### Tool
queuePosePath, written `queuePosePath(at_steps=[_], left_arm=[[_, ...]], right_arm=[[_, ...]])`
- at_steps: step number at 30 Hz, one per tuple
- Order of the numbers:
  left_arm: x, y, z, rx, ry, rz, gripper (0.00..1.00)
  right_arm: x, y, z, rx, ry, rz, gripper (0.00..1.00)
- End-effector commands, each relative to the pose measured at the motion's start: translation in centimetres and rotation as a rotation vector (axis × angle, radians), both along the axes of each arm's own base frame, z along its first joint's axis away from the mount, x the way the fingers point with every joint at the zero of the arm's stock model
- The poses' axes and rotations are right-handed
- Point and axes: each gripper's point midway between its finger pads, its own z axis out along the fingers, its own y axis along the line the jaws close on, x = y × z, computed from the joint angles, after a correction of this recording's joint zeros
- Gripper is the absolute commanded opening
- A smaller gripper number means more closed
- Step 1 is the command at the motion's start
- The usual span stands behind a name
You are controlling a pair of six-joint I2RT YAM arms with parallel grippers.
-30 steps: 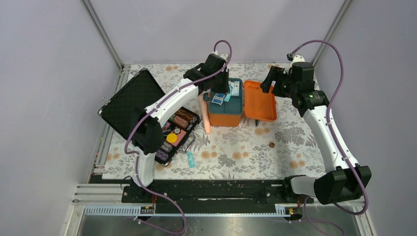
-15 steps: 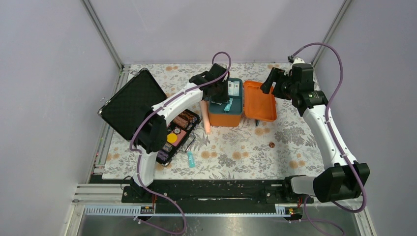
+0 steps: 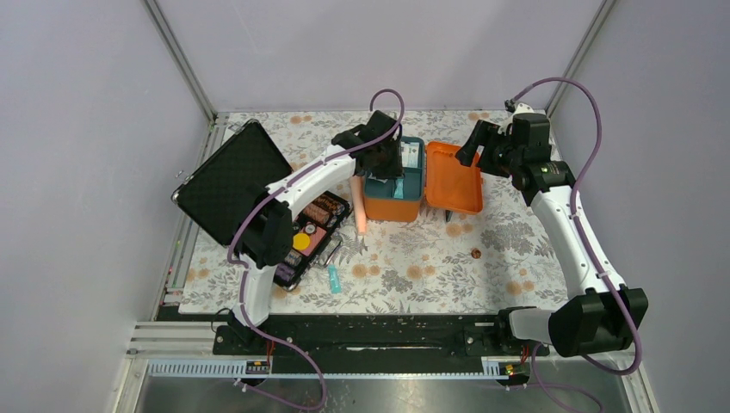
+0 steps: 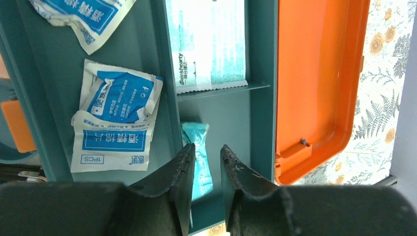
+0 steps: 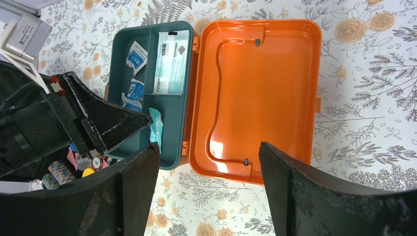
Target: Organize the medicine kit
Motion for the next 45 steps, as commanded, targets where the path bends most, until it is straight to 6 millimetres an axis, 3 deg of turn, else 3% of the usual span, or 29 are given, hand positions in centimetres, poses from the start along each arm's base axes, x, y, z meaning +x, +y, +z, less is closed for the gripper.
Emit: queuePosePath(at_steps=[1,5,8,12,14,18,24,26,29,37,40,45], left_arm=[[1.8,-0.7,3.3,-0.023,-0.144,-0.069,0.24],[1.4,-1.0,8.1,-0.043,-0.304,-0.246,0.27],[0.5,0.6,10.4,-0.002,-0.418,-0.352,0.36],[-2.4,5.3,8.7,0.134,-0.526,-0.513,0.42],[-3.8,8.3,6.6,0.228,-0.511,-0.546,0.41],[-7.5,14.0,1.8,0.375,-0.342,-0.453,0.38],[-15.2,17.6,-5.5,0.362,-0.009,-0.384,0.41],[-17.6,18.0,-7.4,0.329,0.065,-0.39,0.43],[-19.6,18.1,-9.0,0.283,0.155,-0.344,0.51],[-21.6,18.1,-11.6,0.276,0.288,-0.328,0.51],[-21.2,17.6,-10.5,0.311,0.207,-0.347,0.54],[-18.1,16.7,-4.9,0.363,-0.134,-0.323,0.61]], right_arm=[[0.0,0.1,1.6,0.022,-0.044,0.003,0.8],[0.1,-0.1,1.6,0.012,-0.048,0.003,0.8],[0.1,-0.2,1.6,0.016,-0.046,0.0,0.8],[0.1,-0.1,1.5,0.022,-0.05,0.006,0.8],[0.2,-0.1,1.5,0.026,-0.052,0.006,0.8],[0.2,0.2,1.3,0.042,-0.049,0.011,0.79],[0.4,0.5,1.2,0.06,-0.05,0.015,0.79],[0.3,0.5,1.2,0.063,-0.048,0.017,0.79],[0.1,0.5,0.9,0.062,-0.043,0.019,0.79],[-0.6,0.6,0.0,0.075,-0.028,0.015,0.78],[-0.8,0.6,0.0,0.077,-0.028,0.016,0.78],[-0.7,0.6,-0.3,0.079,-0.019,0.015,0.78]])
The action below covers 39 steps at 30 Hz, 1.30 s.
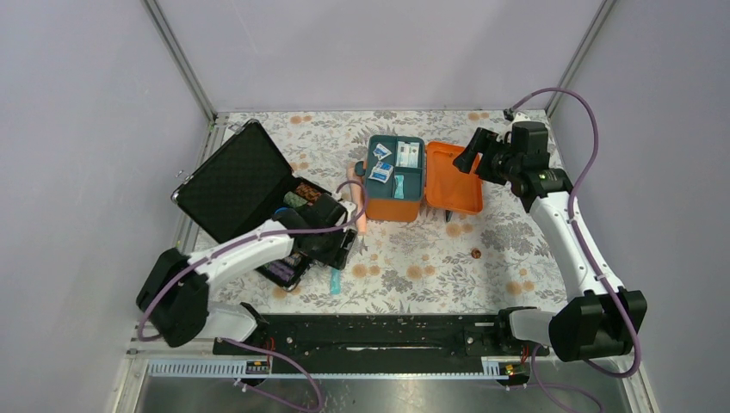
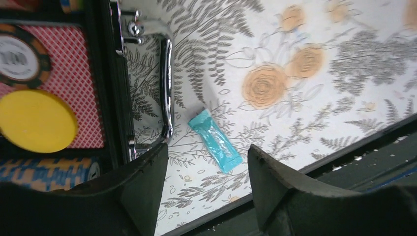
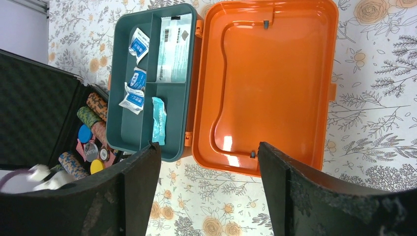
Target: Organize the medicine kit
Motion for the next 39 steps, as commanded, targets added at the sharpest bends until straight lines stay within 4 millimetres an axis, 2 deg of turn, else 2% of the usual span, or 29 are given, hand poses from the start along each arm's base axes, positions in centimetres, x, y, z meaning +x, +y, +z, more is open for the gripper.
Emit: queuePosePath(at_steps=[1,2,4,6,11,14,16,24,27,33,37,39], left_arm=[[2.7,-1.1,5.8,-0.046,-0.298,-0.011,0.59],[2.3,-1.7,6.1,-0.064,-0.298,-0.038,0.57],[0.8,-2.7,5.0,-0.082,-0.209,-0.081,0.52],[-0.1,-2.7,3.8,-0.08,-0.125,-0.072,0.46],[-2.7,-2.4,0.8,-0.056,0.114,-0.037,0.4],[-2.4,-2.0,-0.4,-0.03,0.125,0.018,0.46],[-2.3,-1.8,-1.0,-0.012,0.126,0.035,0.46],[-2.4,-1.3,-3.7,0.053,0.171,0.032,0.3],[-2.1,-0.9,-4.4,0.099,0.182,0.029,0.29],[-0.8,-0.3,-4.7,0.174,0.149,0.034,0.34],[-0.7,-0.5,-5.2,0.205,0.162,0.001,0.25],[-0.5,-0.7,-5.1,0.205,0.152,-0.015,0.17]], right_arm=[[0.3,0.1,1.3,0.028,-0.044,-0.002,0.78],[0.3,0.2,1.2,0.03,-0.04,-0.002,0.78],[0.5,0.4,1.0,0.039,-0.03,0.001,0.78],[0.8,0.6,1.1,0.052,-0.023,0.005,0.78],[1.6,1.1,2.2,0.074,-0.026,0.018,0.77],[1.8,1.2,2.0,0.076,-0.018,0.025,0.77],[1.6,1.4,1.5,0.079,0.002,0.032,0.77],[1.4,1.2,1.3,0.084,0.0,0.015,0.77],[1.2,1.0,1.2,0.071,-0.005,0.013,0.77],[1.2,0.9,1.1,0.068,-0.005,0.008,0.77],[1.4,0.9,1.0,0.068,-0.003,0.006,0.77],[1.6,0.9,1.0,0.07,0.0,0.007,0.77]])
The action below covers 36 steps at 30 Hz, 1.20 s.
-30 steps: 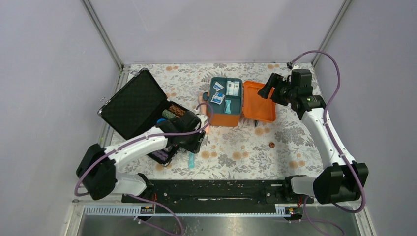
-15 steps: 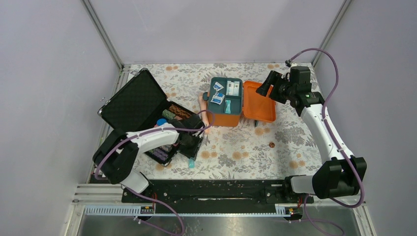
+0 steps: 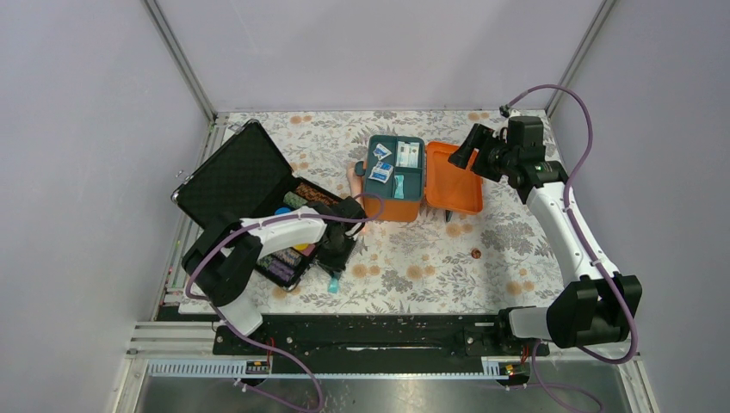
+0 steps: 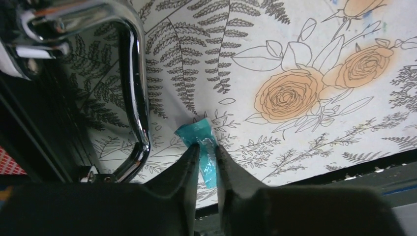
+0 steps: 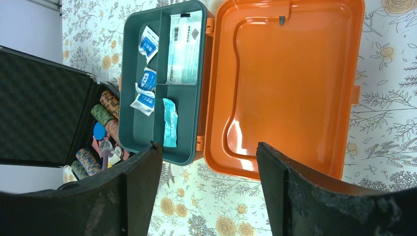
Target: Organize the medicine kit
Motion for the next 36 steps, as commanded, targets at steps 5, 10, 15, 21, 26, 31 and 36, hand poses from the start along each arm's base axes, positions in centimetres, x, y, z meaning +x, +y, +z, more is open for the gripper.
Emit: queuePosePath(at_steps=[5,10,15,21,26,31,36], left_arm=[[2.7,-0.7,0.8,0.012,-0.116,-0.078,0.0],[4.4,-2.8,4.7,-0.11,-0.195,-0.16,0.0],[6.0,-5.4,9.7,-0.279,-0.281,-0.298,0.0],[11.0,-10.0,18.8,-0.525,-0.529,-0.517,0.0],[16.2,-15.1,26.6,-0.66,-0.743,-0.59,0.0],[22.3,-17.9,27.0,-0.654,-0.723,-0.253,0.0],[24.3,-18.4,23.3,-0.602,-0.6,0.019,0.0]], right_arm=[[1.1,-0.3,1.8,0.007,-0.054,-0.015,0.77],[1.5,-0.3,2.4,0.007,-0.067,-0.013,0.77],[1.7,-0.2,2.8,0.005,-0.077,-0.007,0.77],[1.4,-0.7,3.4,-0.044,-0.092,0.01,0.77],[0.7,-0.9,4.0,-0.09,-0.099,0.048,0.77],[0.4,-1.5,4.7,-0.133,-0.115,0.047,0.77],[-0.2,-2.6,4.5,-0.171,-0.122,0.012,0.79]])
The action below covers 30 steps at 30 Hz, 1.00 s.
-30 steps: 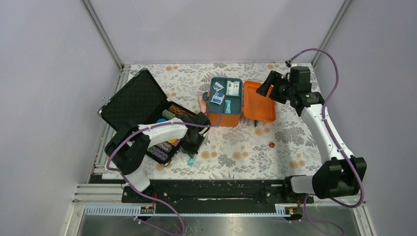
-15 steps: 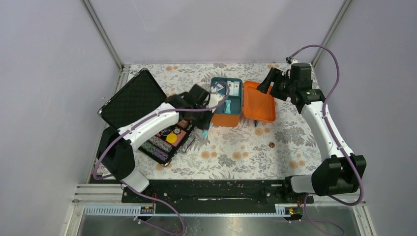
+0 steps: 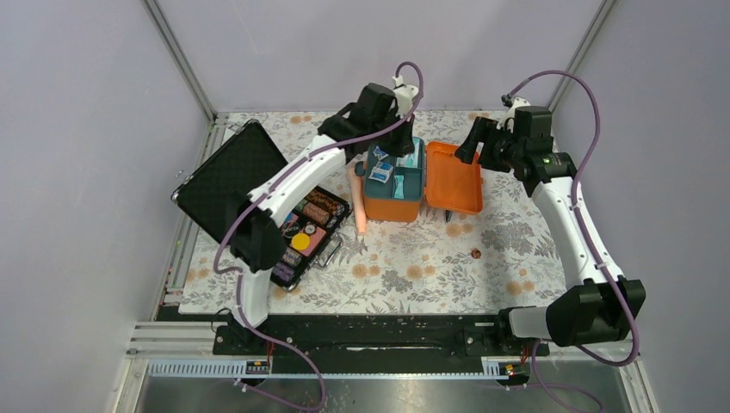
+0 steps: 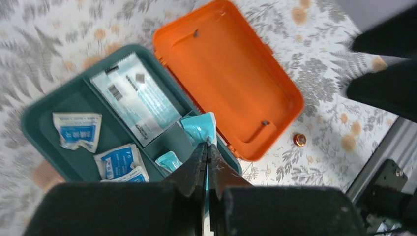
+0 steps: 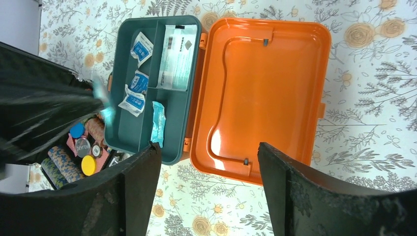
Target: Organize the medicine kit
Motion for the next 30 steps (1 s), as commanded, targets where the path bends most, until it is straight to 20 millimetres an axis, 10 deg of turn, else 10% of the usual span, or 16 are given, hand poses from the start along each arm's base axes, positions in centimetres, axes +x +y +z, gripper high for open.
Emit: queuePosePath(at_steps=[1,11,30], left_arm=[[1.7,0.3,-3.5,-0.003,0.187,0.233,0.0],[0.6,0.9,-9.0,0.078,0.284,0.272,0.0],[0.1,-0.4,-12.4,0.155,0.281,0.294,0.0]], right_arm=[[-0.7,-1.5,2.1,-0.049,-0.068,-0.035,0.79],[-1.4,-1.5,0.5,-0.032,-0.035,-0.043,0.79],[-2.1,-1.6,-0.5,-0.022,-0.013,-0.048,0.79]])
